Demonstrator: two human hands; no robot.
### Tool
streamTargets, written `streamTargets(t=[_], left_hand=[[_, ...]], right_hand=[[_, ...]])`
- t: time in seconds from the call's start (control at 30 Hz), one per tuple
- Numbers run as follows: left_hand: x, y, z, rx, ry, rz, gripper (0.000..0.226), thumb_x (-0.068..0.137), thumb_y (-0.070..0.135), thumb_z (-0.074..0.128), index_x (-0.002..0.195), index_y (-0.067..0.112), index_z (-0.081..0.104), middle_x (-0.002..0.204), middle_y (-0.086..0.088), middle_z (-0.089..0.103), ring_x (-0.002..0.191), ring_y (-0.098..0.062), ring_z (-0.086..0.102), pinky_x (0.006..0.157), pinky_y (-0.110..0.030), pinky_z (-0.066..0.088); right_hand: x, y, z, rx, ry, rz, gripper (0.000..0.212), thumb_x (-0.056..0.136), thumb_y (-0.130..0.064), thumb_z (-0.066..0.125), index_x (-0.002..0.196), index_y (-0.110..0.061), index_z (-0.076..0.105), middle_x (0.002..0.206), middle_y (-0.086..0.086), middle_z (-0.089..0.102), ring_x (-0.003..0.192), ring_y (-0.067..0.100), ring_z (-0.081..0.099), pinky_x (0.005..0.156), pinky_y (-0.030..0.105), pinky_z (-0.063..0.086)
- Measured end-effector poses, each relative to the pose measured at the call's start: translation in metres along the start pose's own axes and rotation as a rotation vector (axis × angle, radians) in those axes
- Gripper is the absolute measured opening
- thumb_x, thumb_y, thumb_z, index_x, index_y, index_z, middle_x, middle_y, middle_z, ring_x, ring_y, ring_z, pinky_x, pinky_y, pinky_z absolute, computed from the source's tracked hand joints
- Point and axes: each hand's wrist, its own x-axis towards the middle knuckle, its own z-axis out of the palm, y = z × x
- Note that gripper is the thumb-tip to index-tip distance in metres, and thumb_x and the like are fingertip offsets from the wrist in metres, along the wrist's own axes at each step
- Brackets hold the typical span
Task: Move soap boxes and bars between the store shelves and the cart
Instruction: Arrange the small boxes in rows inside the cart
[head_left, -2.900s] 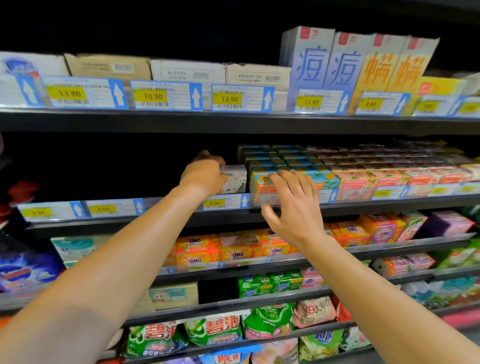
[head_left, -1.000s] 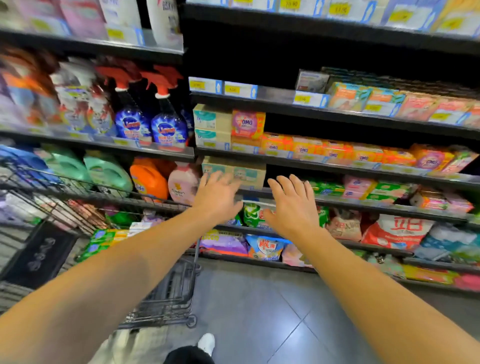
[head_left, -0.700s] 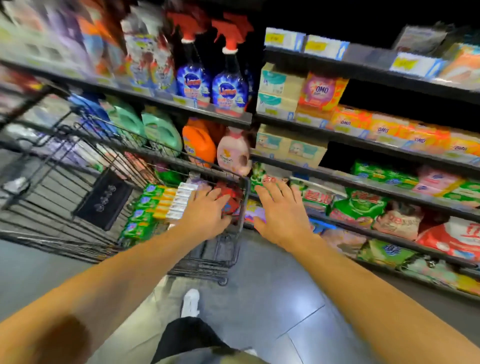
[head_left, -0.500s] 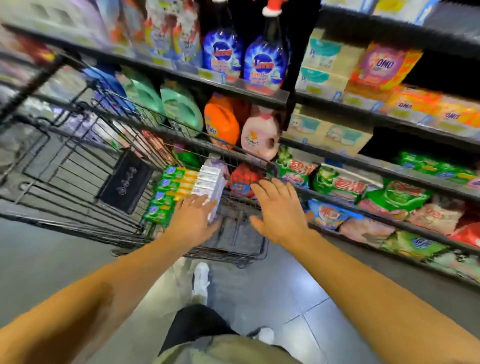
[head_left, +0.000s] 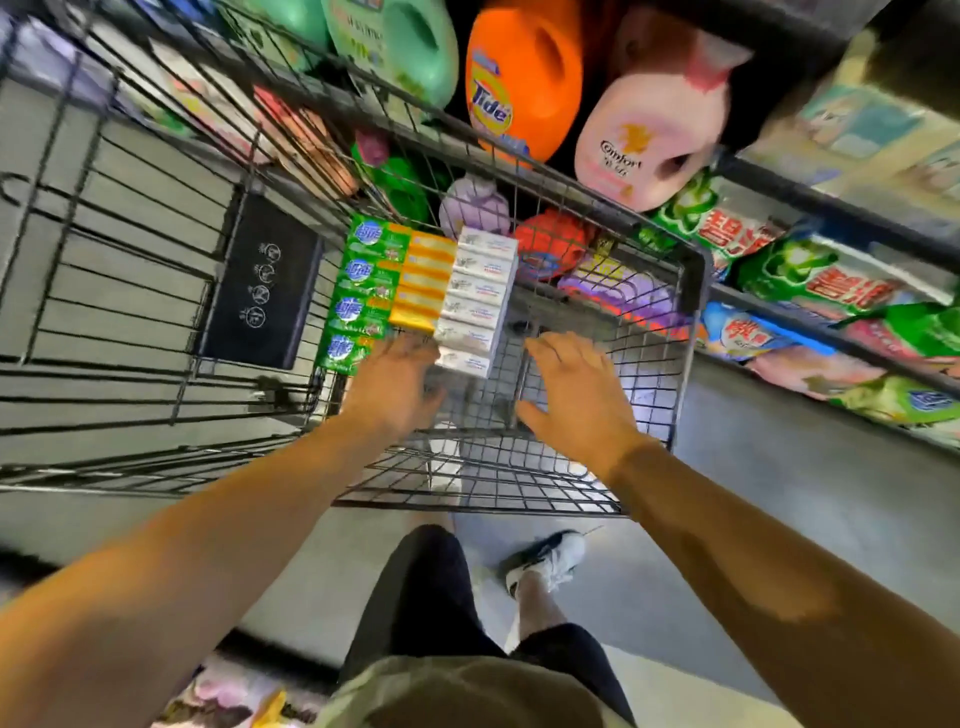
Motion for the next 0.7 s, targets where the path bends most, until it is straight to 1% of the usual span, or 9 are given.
streamTargets(t=[0.13,0.23,0.3,0.4,0.43,0.5,0.57,0.63,0.7], left_hand=[[0.051,-0.025,0.025,-0.043,-0.1,-0.002,0.054,0.09,0.036,0.062,0.14,0.021,0.048,0.149,-0.007,0.038,0.136,-0.034,0.034,0.108,-0.05,0.039],[0.084,-0.035,0.045,-0.063,-0.125,0.039,0.06,0.089,0.032,0.066,0.143,0.018,0.044,0.151,-0.009,0.035,0.136,-0.037,0.033,0.108,-0.05,0.039],[0.1,-0.04,0.06,-0.108,-0.119,0.04,0.061,0.087,0.028,0.068,0.143,0.018,0.044,0.154,-0.009,0.031,0.137,-0.038,0.031,0.104,-0.051,0.042],[0.113,-0.047,0.084,-0.126,-0.047,0.053,0.063,0.082,0.022,0.07,0.139,0.016,0.046,0.148,-0.012,0.035,0.122,-0.041,0.046,0.081,-0.047,0.052],[0.116,-0.048,0.091,-0.135,-0.019,0.051,0.061,0.079,0.018,0.071,0.136,0.014,0.048,0.143,-0.013,0.038,0.115,-0.04,0.05,0.072,-0.043,0.05],[0.12,-0.047,0.101,-0.126,0.038,0.045,0.055,0.074,0.011,0.073,0.125,0.008,0.052,0.13,-0.017,0.046,0.104,-0.039,0.052,0.059,-0.036,0.039],[0.124,-0.048,0.105,-0.115,0.11,0.043,0.05,0.07,0.004,0.073,0.117,0.005,0.056,0.118,-0.02,0.051,0.097,-0.041,0.054,0.056,-0.035,0.035],[0.128,-0.05,0.11,-0.139,0.156,0.038,0.049,0.07,0.003,0.073,0.117,0.005,0.058,0.112,-0.021,0.052,0.097,-0.041,0.053,0.058,-0.041,0.045],[0.13,-0.053,0.112,-0.191,0.153,0.067,0.046,0.072,0.008,0.076,0.115,0.005,0.06,0.109,-0.021,0.053,0.096,-0.04,0.054,0.065,-0.043,0.049]], right_hand=[[0.035,0.004,0.033,0.03,-0.091,0.057,0.074,0.094,-0.045,0.055,0.155,-0.017,0.025,0.159,0.006,0.025,0.147,0.029,0.018,0.122,0.043,0.016],[0.055,0.006,0.055,0.059,-0.128,0.083,0.075,0.094,-0.042,0.058,0.156,-0.015,0.024,0.159,0.006,0.025,0.147,0.028,0.019,0.122,0.041,0.017],[0.067,0.007,0.069,0.064,-0.13,0.092,0.075,0.093,-0.041,0.061,0.154,-0.014,0.027,0.156,0.008,0.03,0.145,0.031,0.024,0.12,0.043,0.023],[0.086,0.008,0.085,0.078,-0.118,0.112,0.069,0.088,-0.038,0.067,0.147,-0.011,0.04,0.147,0.012,0.043,0.132,0.036,0.041,0.109,0.048,0.039],[0.092,0.008,0.087,0.085,-0.108,0.126,0.066,0.088,-0.037,0.067,0.143,-0.01,0.044,0.143,0.012,0.046,0.128,0.037,0.045,0.105,0.048,0.043],[0.104,0.011,0.092,0.1,-0.074,0.138,0.062,0.09,-0.035,0.064,0.142,-0.008,0.045,0.141,0.013,0.048,0.125,0.038,0.047,0.103,0.047,0.044],[0.114,0.012,0.092,0.112,-0.073,0.138,0.06,0.094,-0.034,0.059,0.145,-0.007,0.041,0.146,0.014,0.044,0.129,0.037,0.043,0.108,0.044,0.039],[0.124,0.014,0.09,0.127,-0.073,0.149,0.056,0.097,-0.031,0.054,0.146,-0.008,0.039,0.148,0.013,0.04,0.131,0.035,0.04,0.112,0.04,0.035],[0.133,0.016,0.09,0.2,-0.029,0.141,0.05,0.095,-0.024,0.05,0.142,-0.008,0.044,0.145,0.012,0.043,0.13,0.033,0.042,0.112,0.04,0.035]])
